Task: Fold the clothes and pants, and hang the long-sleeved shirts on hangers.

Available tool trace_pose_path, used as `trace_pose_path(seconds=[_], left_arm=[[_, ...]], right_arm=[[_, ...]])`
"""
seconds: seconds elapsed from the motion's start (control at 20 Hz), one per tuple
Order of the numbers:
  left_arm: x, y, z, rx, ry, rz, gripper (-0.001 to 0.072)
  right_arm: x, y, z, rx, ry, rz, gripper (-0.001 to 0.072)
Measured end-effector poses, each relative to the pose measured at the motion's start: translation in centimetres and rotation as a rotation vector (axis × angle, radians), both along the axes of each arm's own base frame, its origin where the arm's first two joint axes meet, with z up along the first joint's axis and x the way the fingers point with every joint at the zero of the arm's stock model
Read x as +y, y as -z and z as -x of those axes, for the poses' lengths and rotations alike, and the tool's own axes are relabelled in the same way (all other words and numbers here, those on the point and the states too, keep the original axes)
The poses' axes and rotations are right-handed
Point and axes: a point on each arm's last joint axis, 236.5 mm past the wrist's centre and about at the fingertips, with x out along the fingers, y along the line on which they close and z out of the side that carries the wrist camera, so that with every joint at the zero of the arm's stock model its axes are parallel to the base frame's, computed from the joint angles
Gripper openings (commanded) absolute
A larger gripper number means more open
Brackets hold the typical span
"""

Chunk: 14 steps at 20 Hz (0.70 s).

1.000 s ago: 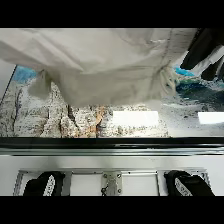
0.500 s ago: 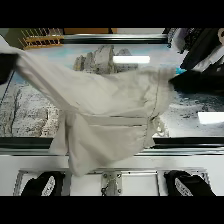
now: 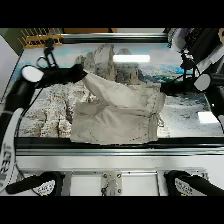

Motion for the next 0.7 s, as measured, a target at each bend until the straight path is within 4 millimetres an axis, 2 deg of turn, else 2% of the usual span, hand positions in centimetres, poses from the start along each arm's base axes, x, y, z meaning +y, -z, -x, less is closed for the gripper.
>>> trace_pose_path(seconds=[0.05,0.1,0.15,0.2,0.25,0.4,0.5,0.6,0.7], left_arm=[[-0.6,1.2,-1.2,0.012,0.006,-0.004,0.0005],[-0.9,2.2,-2.2,0.024,0.01,-0.006,0.0197],[-1.0,3.0,-3.3,0.031,0.01,-0.009,0.0639],[-0.9,3.5,-4.1,0.038,0.008,-0.009,0.0709],[-0.5,3.7,-4.9,0.049,0.002,-0.004,0.0673],[2.2,3.0,-6.4,0.069,-0.034,0.012,0.0672],[4.9,2.1,-6.2,0.081,-0.065,0.016,0.0672],[7.8,1.7,-4.8,0.107,-0.106,0.015,0.0672],[10.3,3.0,-1.9,0.158,-0.139,-0.02,0.0672]], right_arm=[[-0.4,0.3,-1.1,-0.025,0.028,-0.006,0.0023],[-1.0,0.4,-2.1,-0.051,0.063,-0.015,0.0039],[-1.7,0.3,-3.2,-0.086,0.103,-0.027,0.0194],[-2.3,0.0,-4.1,-0.122,0.135,-0.038,0.0471],[-3.1,-0.4,-4.8,-0.151,0.165,-0.049,0.0648],[-5.4,-2.1,-5.9,-0.213,0.231,-0.064,0.0653],[-6.9,-3.6,-5.3,-0.23,0.269,-0.071,0.0649],[-8.2,-4.0,-3.3,-0.191,0.291,-0.064,0.0649],[-9.2,-2.4,0.2,-0.088,0.289,-0.042,0.0649]])
